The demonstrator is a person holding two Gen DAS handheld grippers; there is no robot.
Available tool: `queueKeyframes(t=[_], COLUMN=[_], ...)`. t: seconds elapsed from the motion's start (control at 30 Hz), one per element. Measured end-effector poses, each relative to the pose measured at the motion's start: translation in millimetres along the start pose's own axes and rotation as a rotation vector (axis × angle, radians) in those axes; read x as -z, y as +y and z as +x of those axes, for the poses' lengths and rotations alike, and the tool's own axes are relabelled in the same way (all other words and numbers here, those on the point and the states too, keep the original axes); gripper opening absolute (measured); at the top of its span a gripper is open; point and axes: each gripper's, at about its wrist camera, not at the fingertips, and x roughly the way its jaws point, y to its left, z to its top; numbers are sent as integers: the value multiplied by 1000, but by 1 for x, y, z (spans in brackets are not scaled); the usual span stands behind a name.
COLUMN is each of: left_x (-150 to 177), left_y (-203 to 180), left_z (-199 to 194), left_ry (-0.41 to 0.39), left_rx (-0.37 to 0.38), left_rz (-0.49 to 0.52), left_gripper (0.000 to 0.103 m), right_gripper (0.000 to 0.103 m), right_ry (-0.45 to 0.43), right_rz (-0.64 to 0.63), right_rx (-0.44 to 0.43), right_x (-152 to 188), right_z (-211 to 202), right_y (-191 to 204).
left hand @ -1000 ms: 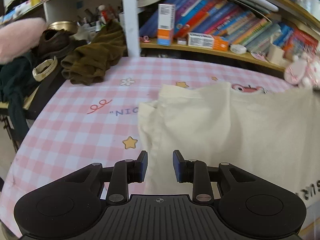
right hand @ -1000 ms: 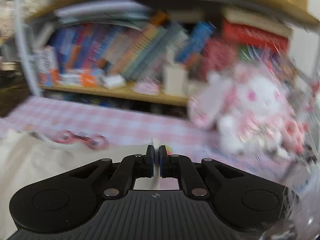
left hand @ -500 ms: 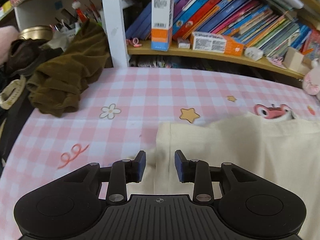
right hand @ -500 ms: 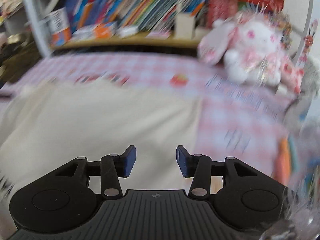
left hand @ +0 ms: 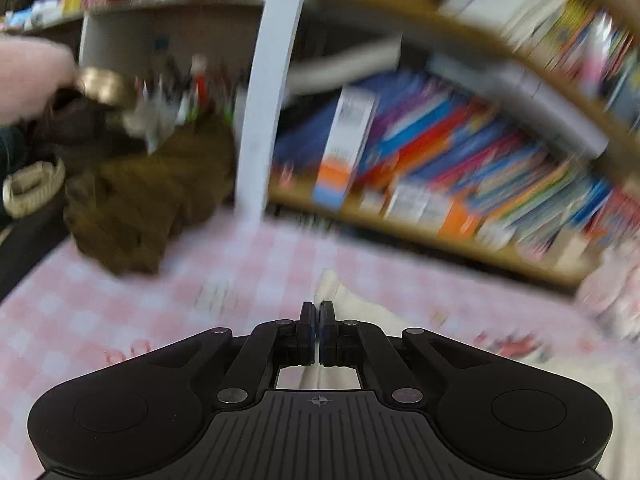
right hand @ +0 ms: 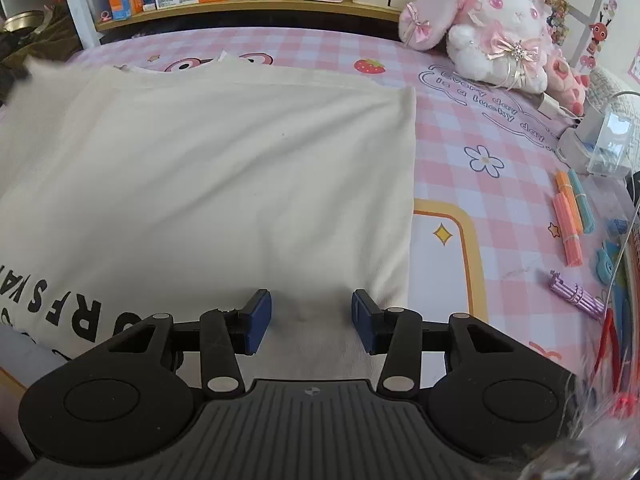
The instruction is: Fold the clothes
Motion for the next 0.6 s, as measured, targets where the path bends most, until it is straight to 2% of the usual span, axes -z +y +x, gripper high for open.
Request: queueKeyframes(t=[0.03, 0.07, 0.13, 0.2, 0.27, 0.4, 0.43, 0.5, 0.6], left_x=[-1, 1, 7, 9, 7, 15, 20, 35, 60], left_y=[3, 9, 22, 30, 41, 63, 61, 57, 52], left_z=[4, 19, 53, 59, 37, -19, -32, -53, -75], left_ry=[15, 74, 213, 240, 178, 74, 74, 102, 158], left_rx=[-2, -22, -120, -180, -126, 29, 42, 64, 83], left_rz=[13, 12, 2, -8, -62, -131, -136, -144, -154], left_gripper=[1, 2, 3, 6, 9, 41, 47, 50, 65], right_gripper=[42, 42, 42, 43, 43, 44, 44, 44, 44], right_ry=[2, 7, 19, 26, 32, 29, 24, 12, -7], right_rz=[1, -4, -14, -21, -28, -24, -16, 0, 23], right_rx=[3, 4, 6, 11, 15, 31, 34, 37, 41], right_x=[0, -2, -4, -6, -7, -6, -5, -2, 1], right_z=[1, 1, 2, 3, 3, 3, 2, 1, -1], right_y=[1, 1, 1, 2, 3, 4, 5, 5, 6])
